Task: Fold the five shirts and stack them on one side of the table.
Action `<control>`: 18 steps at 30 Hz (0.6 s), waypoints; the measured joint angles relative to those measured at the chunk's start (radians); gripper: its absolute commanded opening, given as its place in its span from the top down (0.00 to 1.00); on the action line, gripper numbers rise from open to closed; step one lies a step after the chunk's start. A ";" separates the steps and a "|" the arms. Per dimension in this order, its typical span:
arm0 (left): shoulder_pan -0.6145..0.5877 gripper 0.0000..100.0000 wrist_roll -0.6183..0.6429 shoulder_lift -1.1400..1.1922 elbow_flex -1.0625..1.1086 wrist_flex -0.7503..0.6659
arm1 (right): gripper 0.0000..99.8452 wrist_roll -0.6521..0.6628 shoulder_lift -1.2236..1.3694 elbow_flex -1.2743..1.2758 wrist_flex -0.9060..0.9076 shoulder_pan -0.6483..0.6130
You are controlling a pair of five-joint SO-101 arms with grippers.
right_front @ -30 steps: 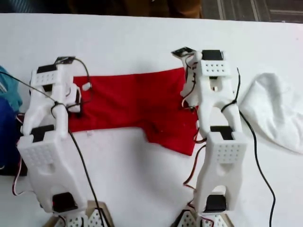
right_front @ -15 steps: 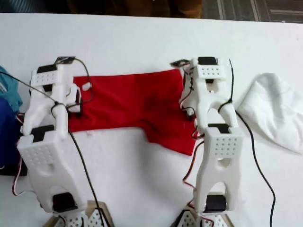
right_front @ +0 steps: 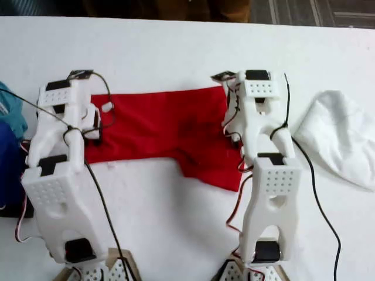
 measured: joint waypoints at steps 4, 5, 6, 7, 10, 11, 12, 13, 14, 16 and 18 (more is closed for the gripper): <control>0.000 0.88 0.000 0.000 0.000 0.000 | 0.87 0.000 0.000 -0.066 0.051 -0.003; 0.000 0.88 0.000 0.000 0.000 0.000 | 0.83 0.000 0.000 -0.072 0.061 -0.006; 0.000 0.88 0.000 0.000 0.000 0.000 | 0.80 0.000 0.000 -0.074 0.064 -0.009; 0.000 0.88 0.000 0.000 0.000 0.000 | 0.80 0.000 0.000 -0.075 0.066 -0.012; 0.000 0.88 0.000 0.000 0.000 0.000 | 0.83 0.000 0.000 -0.077 0.066 -0.014; 0.000 0.88 0.000 0.000 0.000 0.000 | 0.84 0.000 0.000 -0.077 0.066 -0.015; 0.000 0.88 0.000 0.000 0.000 0.000 | 0.85 0.000 0.000 -0.077 0.066 -0.015; 0.000 0.88 0.000 0.000 0.000 0.000 | 0.86 0.000 -0.005 -0.071 0.066 -0.015; 0.000 0.88 0.000 0.000 0.000 0.000 | 0.87 0.000 -0.008 -0.060 0.066 -0.015; 0.000 0.88 0.000 0.000 0.000 0.000 | 0.87 0.000 -0.011 -0.032 0.066 -0.015; 0.000 0.88 0.000 0.000 0.000 0.000 | 0.87 0.000 -0.011 0.003 0.066 -0.015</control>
